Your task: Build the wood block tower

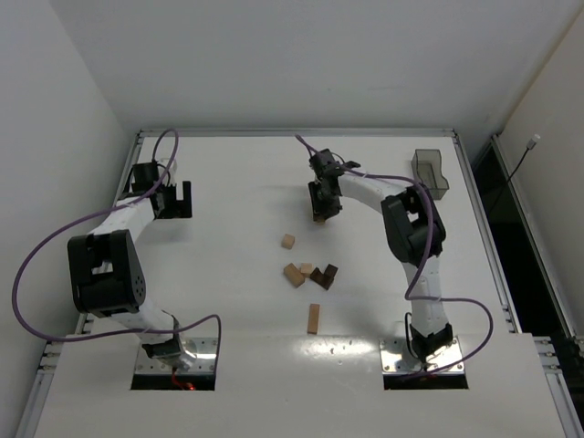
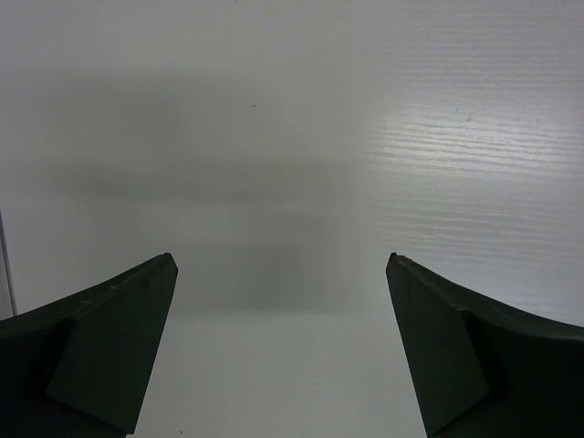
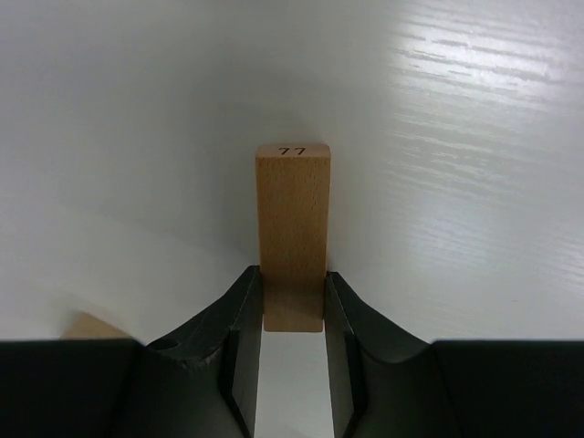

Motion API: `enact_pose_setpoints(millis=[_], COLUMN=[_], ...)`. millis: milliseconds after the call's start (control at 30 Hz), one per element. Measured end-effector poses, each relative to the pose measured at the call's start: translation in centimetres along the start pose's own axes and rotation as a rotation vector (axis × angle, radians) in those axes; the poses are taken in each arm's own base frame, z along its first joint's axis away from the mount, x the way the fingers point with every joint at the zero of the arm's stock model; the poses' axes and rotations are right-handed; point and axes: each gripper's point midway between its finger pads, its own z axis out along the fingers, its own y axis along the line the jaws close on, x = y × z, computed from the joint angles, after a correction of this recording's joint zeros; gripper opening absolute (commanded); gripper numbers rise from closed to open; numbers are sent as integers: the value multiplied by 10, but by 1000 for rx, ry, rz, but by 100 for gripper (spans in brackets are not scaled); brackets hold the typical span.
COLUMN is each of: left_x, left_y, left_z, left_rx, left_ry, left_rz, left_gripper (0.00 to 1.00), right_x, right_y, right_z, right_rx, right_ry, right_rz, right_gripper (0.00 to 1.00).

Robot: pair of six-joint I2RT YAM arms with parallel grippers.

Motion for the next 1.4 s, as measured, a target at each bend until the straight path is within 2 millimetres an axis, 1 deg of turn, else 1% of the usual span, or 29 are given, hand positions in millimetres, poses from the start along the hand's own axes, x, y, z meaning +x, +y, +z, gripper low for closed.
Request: enact_pose_setpoints(millis=[67,200,300,600,700,833,933,967,1033,1067,1100,1167,1200,1267,1300,1400], left_x=[-4,-17,-18,-18,-18,-18,-18,-18,-18,-18,-18,-18,-18,-18,-18,-18], left_y=[1,2,3,6,6,6,5,5,5,5,5,4,4,4,4,4], left_z=[1,3,3,3,3,3,3,3,3,3,3,3,3,3,3,3], left_rx=[-1,-5,-9,-20,-20,-20,-19,-18,-16,-15,-15,-13,-12,-12,-12,-9], left_ry=[-3,-26,-26,-26,-26,-26,-26,-26,-26,-26,-26,-26,-27,-26,-26,-26], left_rz=[-1,-4,-1,8,10,11,11,11,11,11,11,11,11,11,11,11], left_gripper=[99,99,99,99,99,99,99,99,99,99,99,99,99,99,99,99], right_x=[6,-9,-15,-13,-5,22,33,34,35,35,35,35,35,35,35,36], right_y=[-3,0,-1,1,0,-2,0,-1,0,0,1,4,6,9,11,17], right_z=[7,12,16,16,12,2,-2,-2,-3,-3,-3,-3,-3,-4,-5,-7], right_rx=[31,61,79,97,98,103,104,105,102,100,96,81,69,60,56,42], right_ry=[20,-11,-23,-36,-40,-13,0,1,3,3,4,9,10,8,7,6], right_rz=[33,74,98,129,137,145,143,143,143,143,146,143,138,134,125,96], right_gripper=[0,0,0,0,0,0,0,4,23,35,41,56,67,76,79,80])
